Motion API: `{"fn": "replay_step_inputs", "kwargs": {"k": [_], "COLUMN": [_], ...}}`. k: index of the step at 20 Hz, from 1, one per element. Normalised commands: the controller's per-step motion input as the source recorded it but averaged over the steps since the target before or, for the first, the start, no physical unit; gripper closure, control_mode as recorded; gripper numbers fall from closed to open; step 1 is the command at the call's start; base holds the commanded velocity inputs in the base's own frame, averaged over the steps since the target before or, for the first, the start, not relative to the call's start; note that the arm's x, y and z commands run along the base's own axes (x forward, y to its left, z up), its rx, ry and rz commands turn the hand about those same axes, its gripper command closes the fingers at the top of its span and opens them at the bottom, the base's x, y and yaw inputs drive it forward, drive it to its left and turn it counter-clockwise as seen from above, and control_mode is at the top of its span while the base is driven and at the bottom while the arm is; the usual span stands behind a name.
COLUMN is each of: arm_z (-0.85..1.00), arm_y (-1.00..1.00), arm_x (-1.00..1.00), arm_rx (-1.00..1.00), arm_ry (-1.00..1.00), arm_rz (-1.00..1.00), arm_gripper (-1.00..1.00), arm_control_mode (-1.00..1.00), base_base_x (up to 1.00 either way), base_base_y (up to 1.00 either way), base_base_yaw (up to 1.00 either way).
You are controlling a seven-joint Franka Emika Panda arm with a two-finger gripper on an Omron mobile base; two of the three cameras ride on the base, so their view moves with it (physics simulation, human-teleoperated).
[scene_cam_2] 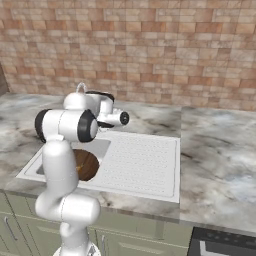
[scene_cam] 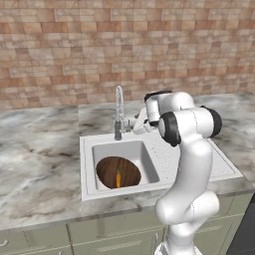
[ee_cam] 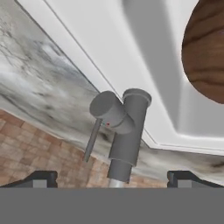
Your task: Pick the carrot from the cabinet and place it in the bowl. Then pick the bowl and place it in the sink. Then turn on the sink facuet.
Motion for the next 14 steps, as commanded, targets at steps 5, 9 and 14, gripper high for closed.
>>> {"fn": "replay_step_inputs", "kwargs": {"k": [5,9,14], "arm_z": [-0.34,-0.31,-0.17], "arm_y": [0.01,0.1,0.21], "arm_x": [0.58,0.58,0.41], "arm_rx": [0.0,0.0,0.0], "arm_ry": [0.01,0.01,0.0], "arm_rz": [0.0,0.0,0.0], "arm_gripper": [-1.0,-1.0,-1.0], "arm_control_mode": [-1.0,-1.0,-1.0], "base_base_x": [0.0,0.0,0.0], "base_base_y": [0.0,0.0,0.0], "base_base_yaw": [0.0,0.0,0.0]}}
